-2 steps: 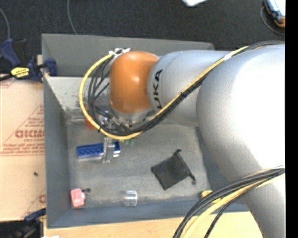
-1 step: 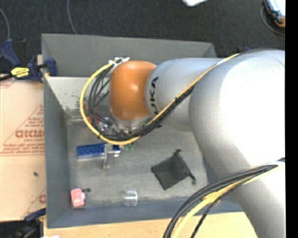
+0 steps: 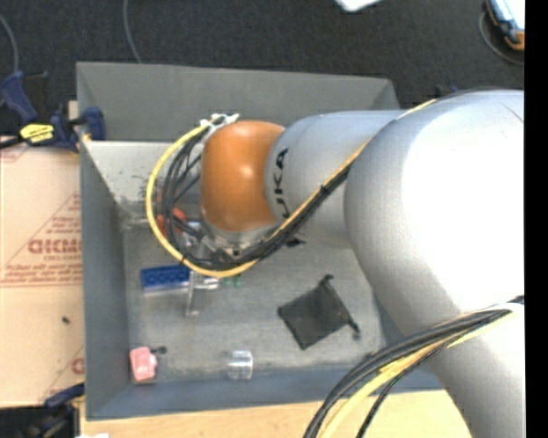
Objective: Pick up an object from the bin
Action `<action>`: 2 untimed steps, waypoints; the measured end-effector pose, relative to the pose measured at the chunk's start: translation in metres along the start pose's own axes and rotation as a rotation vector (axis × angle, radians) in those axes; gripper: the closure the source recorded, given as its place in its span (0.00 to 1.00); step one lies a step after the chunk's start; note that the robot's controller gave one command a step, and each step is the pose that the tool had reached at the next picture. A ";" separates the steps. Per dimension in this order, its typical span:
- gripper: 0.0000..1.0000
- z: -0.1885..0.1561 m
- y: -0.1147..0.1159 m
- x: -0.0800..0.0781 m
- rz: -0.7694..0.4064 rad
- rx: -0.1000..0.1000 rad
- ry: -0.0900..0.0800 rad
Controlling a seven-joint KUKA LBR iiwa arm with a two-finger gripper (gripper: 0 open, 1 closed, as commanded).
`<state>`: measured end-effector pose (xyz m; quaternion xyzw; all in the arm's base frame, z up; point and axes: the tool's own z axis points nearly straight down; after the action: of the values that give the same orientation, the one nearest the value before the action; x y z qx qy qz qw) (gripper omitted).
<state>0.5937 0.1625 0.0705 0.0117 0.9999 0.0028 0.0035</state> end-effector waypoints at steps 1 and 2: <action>1.00 0.001 -0.004 -0.016 -0.068 0.003 0.007; 1.00 0.001 -0.004 -0.015 -0.068 0.003 0.007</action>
Offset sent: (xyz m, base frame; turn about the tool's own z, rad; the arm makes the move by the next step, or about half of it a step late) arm 0.0000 0.0000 0.0000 0.0000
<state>0.6091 0.1583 0.0700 -0.0224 0.9997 0.0014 0.0003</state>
